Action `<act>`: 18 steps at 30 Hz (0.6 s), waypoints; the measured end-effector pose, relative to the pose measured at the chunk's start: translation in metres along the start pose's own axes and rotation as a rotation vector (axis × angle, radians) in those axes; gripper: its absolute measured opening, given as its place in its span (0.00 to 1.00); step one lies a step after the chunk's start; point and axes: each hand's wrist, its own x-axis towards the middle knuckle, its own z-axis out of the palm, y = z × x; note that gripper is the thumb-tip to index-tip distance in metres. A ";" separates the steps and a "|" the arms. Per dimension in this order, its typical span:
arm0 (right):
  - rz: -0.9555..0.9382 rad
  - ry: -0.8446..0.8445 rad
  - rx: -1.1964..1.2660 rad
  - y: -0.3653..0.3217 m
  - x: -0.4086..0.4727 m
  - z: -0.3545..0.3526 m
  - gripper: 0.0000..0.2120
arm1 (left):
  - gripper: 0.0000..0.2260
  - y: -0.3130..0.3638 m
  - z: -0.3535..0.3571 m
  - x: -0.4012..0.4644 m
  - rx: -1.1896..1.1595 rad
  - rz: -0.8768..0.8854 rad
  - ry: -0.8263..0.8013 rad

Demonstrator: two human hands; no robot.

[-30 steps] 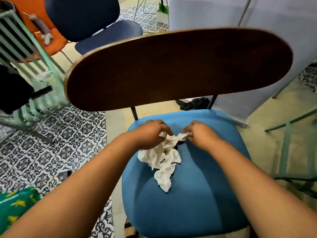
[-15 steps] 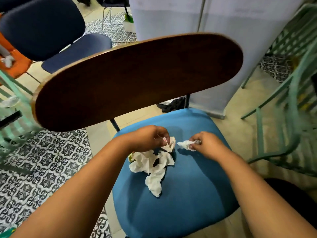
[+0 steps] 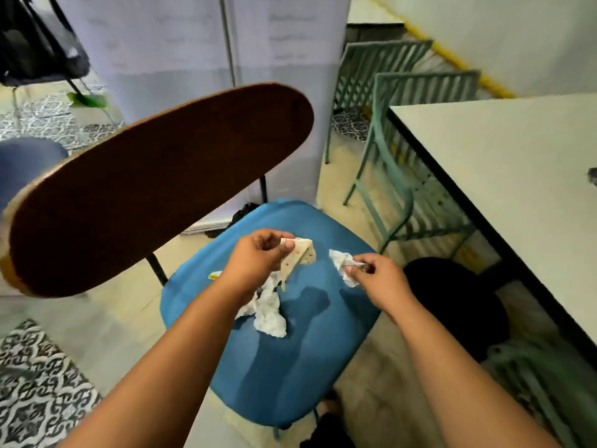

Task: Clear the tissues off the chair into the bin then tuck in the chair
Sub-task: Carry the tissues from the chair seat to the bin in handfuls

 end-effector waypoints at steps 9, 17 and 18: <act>0.259 0.418 0.230 0.066 -0.145 -0.033 0.17 | 0.06 -0.012 0.070 -0.092 -0.029 -0.091 -0.349; 0.421 0.582 0.317 0.154 -0.259 -0.064 0.06 | 0.04 -0.049 0.170 -0.159 0.145 -0.132 -0.623; 0.455 0.601 0.324 0.167 -0.273 -0.066 0.07 | 0.04 -0.054 0.181 -0.168 0.160 -0.144 -0.654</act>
